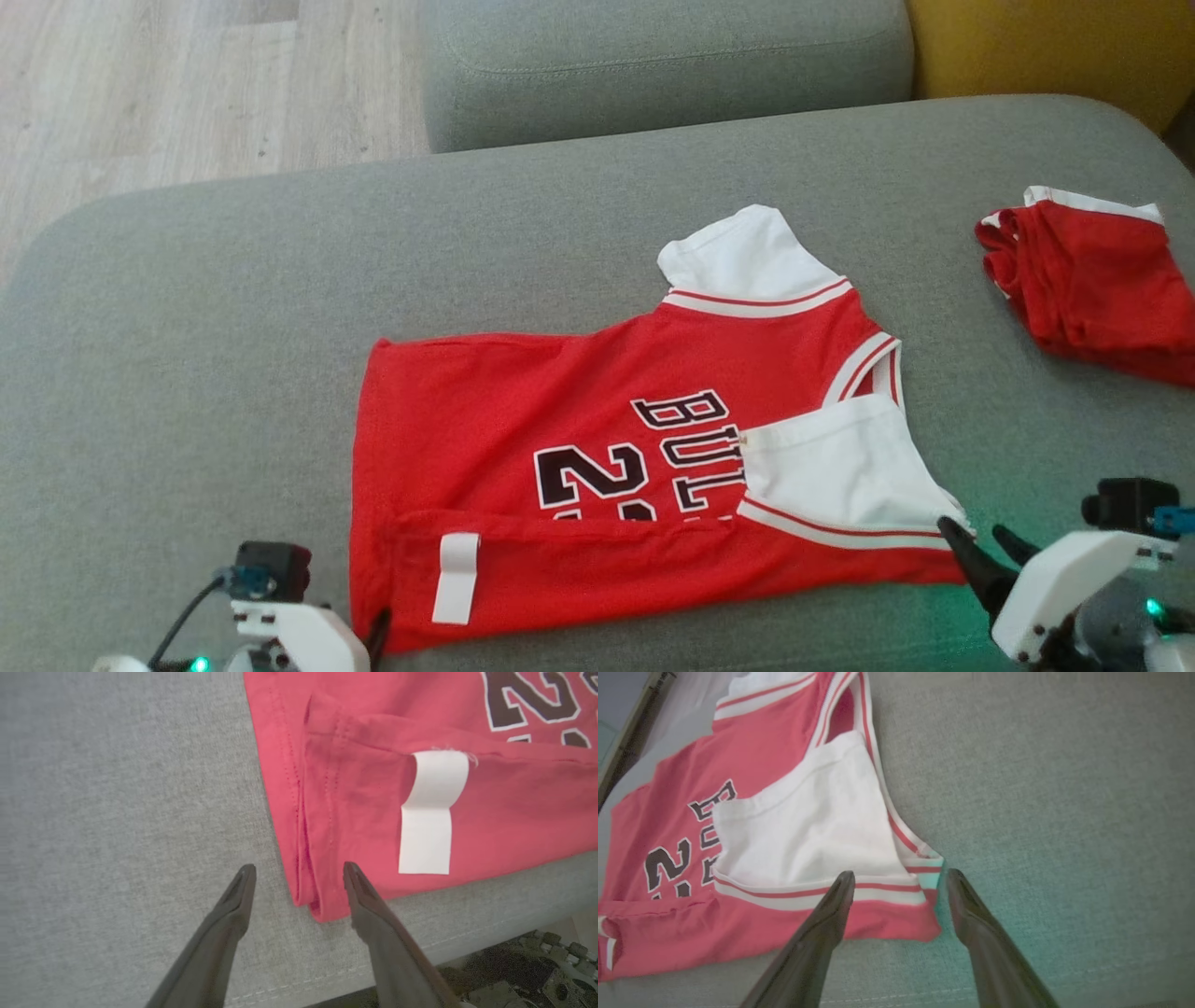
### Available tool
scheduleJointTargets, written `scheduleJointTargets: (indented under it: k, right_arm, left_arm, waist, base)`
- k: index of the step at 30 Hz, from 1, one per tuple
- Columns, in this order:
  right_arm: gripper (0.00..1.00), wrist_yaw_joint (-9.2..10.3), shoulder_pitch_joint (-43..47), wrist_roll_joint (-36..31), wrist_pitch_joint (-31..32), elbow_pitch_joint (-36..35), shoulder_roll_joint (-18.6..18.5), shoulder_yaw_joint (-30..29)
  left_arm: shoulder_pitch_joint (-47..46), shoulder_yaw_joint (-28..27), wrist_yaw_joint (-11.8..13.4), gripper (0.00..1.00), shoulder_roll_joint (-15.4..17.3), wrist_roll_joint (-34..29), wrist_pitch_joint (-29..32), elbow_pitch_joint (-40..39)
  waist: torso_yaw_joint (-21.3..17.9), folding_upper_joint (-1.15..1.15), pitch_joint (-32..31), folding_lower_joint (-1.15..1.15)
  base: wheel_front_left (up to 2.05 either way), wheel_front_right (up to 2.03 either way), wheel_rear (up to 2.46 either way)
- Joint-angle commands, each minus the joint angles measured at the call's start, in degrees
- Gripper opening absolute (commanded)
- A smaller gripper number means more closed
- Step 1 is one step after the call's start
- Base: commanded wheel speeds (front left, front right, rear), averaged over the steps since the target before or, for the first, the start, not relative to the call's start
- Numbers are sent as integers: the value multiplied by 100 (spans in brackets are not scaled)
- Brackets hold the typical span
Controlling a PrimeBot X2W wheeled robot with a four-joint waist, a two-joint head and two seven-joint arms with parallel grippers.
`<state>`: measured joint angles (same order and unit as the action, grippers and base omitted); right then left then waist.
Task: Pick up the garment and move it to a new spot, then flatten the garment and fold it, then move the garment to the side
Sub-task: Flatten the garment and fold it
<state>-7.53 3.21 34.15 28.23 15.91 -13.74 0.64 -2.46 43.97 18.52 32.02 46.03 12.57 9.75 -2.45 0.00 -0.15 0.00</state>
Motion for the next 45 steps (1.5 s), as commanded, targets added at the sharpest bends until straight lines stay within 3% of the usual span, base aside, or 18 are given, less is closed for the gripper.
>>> scheduleJointTargets:
  k: [1, 6, 12, 21, 25, 33, 45]
  right_arm:
    - [100, 4, -123, -65, -60, -308, -63, 25]
    - [100, 4, -344, -40, -229, -784, -17, -152]
    - [100, 4, -1505, -96, -392, -746, -23, -238]
    - [100, 4, -3920, 108, -693, 941, -463, 555]
    - [100, 4, -4724, 224, -697, 1703, -739, 1015]
    - [100, 4, -5845, 698, -667, 2718, -1057, 2077]
    - [100, 4, -6524, 1270, -287, 3664, -1068, 3229]
  left_arm:
    - [-346, -273, 44, 100, 225, -64, -31, -203]
    - [-783, -433, 13, 100, 370, -171, -51, -517]
    - [-2118, -452, -599, 100, 356, -103, 628, -427]
    - [-4195, -217, -1683, 100, -250, 86, 1689, 984]
    - [-4838, -48, -2028, 100, -565, 76, 2005, 1605]
    - [-5621, 140, -2324, 100, -981, -13, 2158, 2415]
    - [-5915, 348, -2534, 100, -1235, 97, 2137, 3015]
  waist:
    - [-1, 0, 4, 0]
    - [11, 0, 143, 0]
    - [81, 0, 752, 0]
    - [415, 0, 1733, 0]
    - [623, 0, 2020, 0]
    - [875, 0, 2396, 0]
    - [1011, 0, 2559, 0]
  base:
    - [0, 0, 0]
    - [0, 0, 0]
    - [0, 0, 0]
    - [0, 0, 0]
    - [0, 0, 0]
    - [0, 0, 0]
    - [0, 0, 0]
